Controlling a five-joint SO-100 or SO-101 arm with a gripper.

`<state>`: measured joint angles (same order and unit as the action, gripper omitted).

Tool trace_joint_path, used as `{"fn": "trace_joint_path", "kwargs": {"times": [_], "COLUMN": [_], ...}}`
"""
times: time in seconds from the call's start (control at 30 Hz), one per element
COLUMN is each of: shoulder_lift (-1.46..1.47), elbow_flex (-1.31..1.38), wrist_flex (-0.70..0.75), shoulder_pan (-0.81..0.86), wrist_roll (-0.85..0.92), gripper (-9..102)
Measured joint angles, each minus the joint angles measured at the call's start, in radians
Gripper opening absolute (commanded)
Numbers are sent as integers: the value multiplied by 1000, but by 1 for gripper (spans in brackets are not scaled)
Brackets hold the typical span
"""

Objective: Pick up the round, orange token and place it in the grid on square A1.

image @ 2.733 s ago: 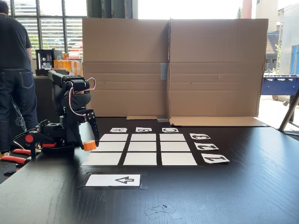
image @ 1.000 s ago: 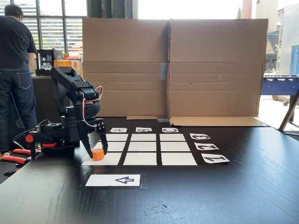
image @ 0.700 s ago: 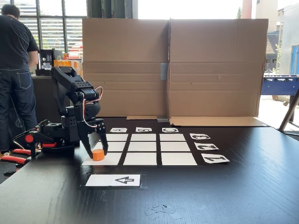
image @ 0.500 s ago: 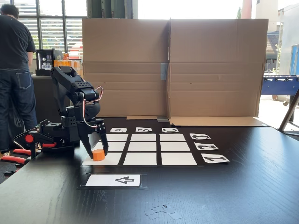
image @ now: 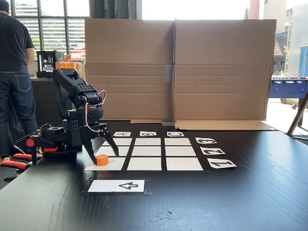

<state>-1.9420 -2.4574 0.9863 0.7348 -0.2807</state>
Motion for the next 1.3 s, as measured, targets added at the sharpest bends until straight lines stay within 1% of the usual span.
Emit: {"fn": "trace_joint_path", "kwargs": {"times": [0.17,0.37,0.67,0.87,0.9,1.0,1.13,1.2,1.3], "shoulder_lift": [0,-5,-72,-192,-218,-321,-492,-584,-713], "elbow_flex": [14,98,334,403,403,402,334,279,195], "wrist_flex": [-5,-20,-20,-17,-11,32,46,46,46], "shoulder_pan": [49,156,402,566,594,681,816,857,923], "wrist_roll": [28,46,63,63,63,66,81,94,100], "gripper": [40,41,41,39,36,34,29,24,11]}}
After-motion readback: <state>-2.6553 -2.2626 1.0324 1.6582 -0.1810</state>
